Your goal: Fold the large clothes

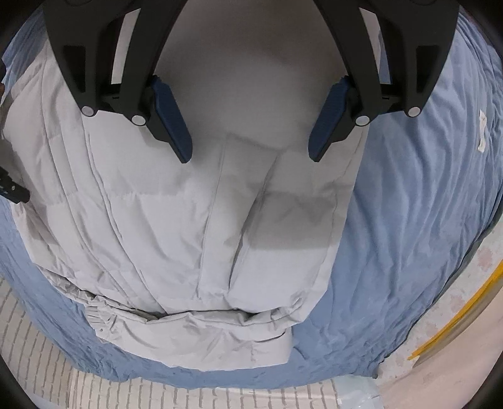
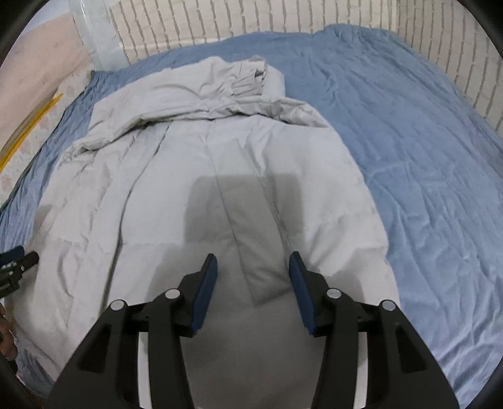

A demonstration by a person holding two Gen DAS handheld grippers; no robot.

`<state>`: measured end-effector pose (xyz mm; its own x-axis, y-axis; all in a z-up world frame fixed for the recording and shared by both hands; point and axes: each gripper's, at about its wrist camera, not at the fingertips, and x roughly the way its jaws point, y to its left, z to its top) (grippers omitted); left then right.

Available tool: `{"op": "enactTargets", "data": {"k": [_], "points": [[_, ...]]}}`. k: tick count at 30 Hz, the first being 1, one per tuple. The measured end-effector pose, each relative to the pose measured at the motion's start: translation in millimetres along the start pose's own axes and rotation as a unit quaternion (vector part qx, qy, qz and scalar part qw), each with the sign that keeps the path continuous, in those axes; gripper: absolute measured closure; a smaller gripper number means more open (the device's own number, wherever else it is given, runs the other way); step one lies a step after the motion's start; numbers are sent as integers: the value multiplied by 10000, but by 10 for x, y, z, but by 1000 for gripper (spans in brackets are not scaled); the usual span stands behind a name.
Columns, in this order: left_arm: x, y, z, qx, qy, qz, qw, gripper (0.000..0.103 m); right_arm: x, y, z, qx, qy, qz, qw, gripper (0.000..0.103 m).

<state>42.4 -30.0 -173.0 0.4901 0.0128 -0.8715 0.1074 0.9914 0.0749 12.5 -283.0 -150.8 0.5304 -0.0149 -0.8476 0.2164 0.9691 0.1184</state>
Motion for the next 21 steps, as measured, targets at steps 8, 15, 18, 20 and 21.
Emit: {"op": "enactTargets", "data": {"k": [8, 15, 18, 20, 21], "points": [[-267, 171, -122, -77, -167, -51, 9998, 25, -225, -8, -148, 22, -270, 70, 9996, 54], [-377, 422, -319, -251, -161, 270, 9992, 41, -451, -130, -350, -82, -325, -152, 9993, 55], [-242, 576, -422, -485, 115, 195, 9986, 66, -417, -262, -461, 90, -162, -134, 9997, 67], [-126, 623, -495, -493, 315, 267, 9979, 75, -371, -317, -529, 153, -31, -205, 9997, 75], [-48, 643, -536, -486, 402, 239, 9977, 75, -327, -353, -555, 207, 77, -176, 9996, 77]]}}
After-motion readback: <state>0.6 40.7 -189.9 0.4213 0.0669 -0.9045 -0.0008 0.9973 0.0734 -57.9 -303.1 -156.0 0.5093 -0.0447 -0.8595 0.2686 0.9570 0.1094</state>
